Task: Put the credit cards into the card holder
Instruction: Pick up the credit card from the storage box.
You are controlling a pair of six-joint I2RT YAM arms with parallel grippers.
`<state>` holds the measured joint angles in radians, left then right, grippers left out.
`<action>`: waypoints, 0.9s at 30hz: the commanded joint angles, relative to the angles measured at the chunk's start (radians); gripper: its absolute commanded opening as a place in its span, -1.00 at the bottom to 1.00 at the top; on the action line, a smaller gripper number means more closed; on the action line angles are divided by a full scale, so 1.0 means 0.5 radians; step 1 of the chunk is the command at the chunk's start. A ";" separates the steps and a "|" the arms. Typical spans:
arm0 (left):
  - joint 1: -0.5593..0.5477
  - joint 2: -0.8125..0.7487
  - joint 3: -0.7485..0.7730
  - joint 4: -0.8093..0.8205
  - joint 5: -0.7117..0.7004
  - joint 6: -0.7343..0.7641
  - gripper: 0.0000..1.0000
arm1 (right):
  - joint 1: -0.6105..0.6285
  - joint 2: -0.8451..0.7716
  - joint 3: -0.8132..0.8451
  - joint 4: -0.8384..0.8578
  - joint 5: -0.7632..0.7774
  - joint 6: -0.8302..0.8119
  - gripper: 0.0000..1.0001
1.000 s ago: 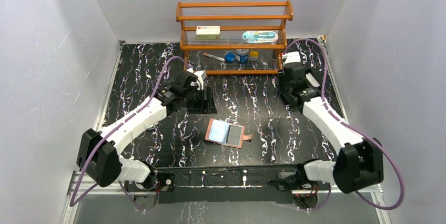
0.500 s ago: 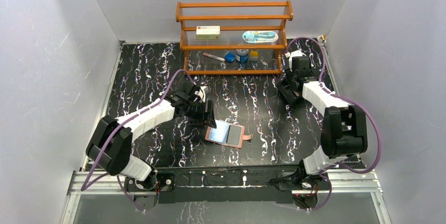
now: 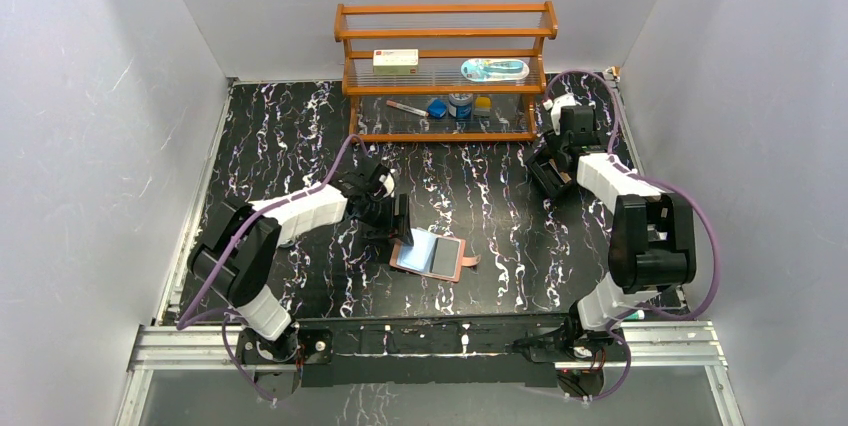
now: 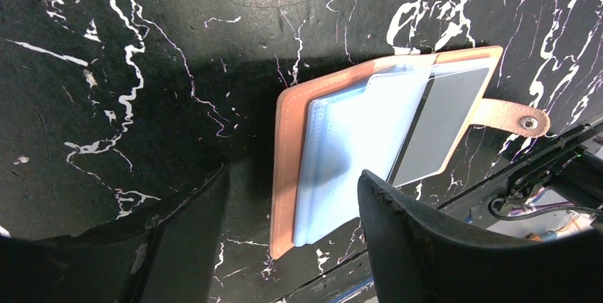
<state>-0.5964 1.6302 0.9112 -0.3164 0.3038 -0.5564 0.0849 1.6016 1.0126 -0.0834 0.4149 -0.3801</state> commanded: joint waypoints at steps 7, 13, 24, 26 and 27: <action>-0.016 0.077 -0.033 0.098 0.078 -0.055 0.32 | -0.029 0.120 0.007 0.325 0.121 -0.323 0.27; -0.056 0.100 -0.033 0.099 0.012 -0.064 0.31 | -0.050 0.234 0.030 0.351 0.183 -0.387 0.22; -0.090 0.138 -0.049 0.079 -0.084 -0.075 -0.23 | -0.089 0.332 -0.028 0.537 0.341 -0.583 0.23; -0.092 0.126 -0.059 0.067 -0.102 -0.089 -0.30 | -0.092 0.347 -0.029 0.547 0.345 -0.587 0.21; -0.095 0.112 -0.064 0.063 -0.111 -0.094 -0.35 | -0.095 0.349 -0.032 0.558 0.342 -0.586 0.19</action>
<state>-0.6323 1.6711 0.9096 -0.2356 0.2962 -0.6029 0.0456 1.7584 1.0042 0.1162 0.5510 -0.6392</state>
